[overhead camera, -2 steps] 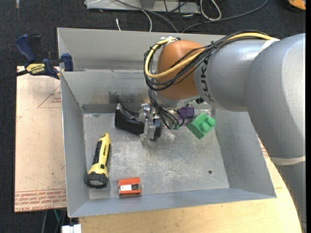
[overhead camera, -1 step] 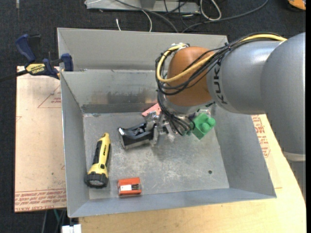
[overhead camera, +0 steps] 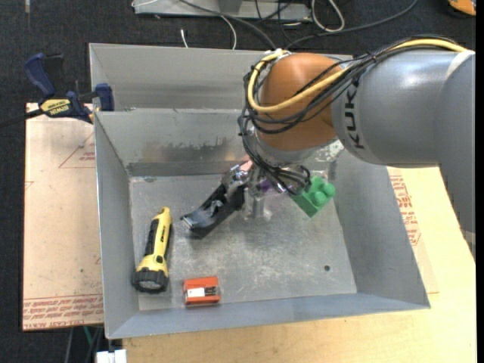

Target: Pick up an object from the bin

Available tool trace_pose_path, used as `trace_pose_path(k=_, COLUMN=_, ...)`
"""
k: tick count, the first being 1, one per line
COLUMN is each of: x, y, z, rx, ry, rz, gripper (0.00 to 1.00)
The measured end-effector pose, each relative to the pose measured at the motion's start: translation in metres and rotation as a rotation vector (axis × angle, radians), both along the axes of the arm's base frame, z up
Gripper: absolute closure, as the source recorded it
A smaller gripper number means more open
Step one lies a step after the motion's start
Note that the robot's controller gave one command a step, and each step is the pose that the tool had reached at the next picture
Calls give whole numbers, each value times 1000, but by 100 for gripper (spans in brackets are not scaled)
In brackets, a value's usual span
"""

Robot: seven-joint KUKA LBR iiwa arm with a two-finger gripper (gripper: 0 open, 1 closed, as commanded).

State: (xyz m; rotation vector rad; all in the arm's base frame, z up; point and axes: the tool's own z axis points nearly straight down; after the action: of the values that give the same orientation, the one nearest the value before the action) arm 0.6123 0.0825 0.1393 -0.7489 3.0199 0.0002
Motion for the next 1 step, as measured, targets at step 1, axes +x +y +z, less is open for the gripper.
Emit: trace_pose_path(k=1, x=3, y=-3, z=72, rx=1, ry=10, rz=-111, gripper=100)
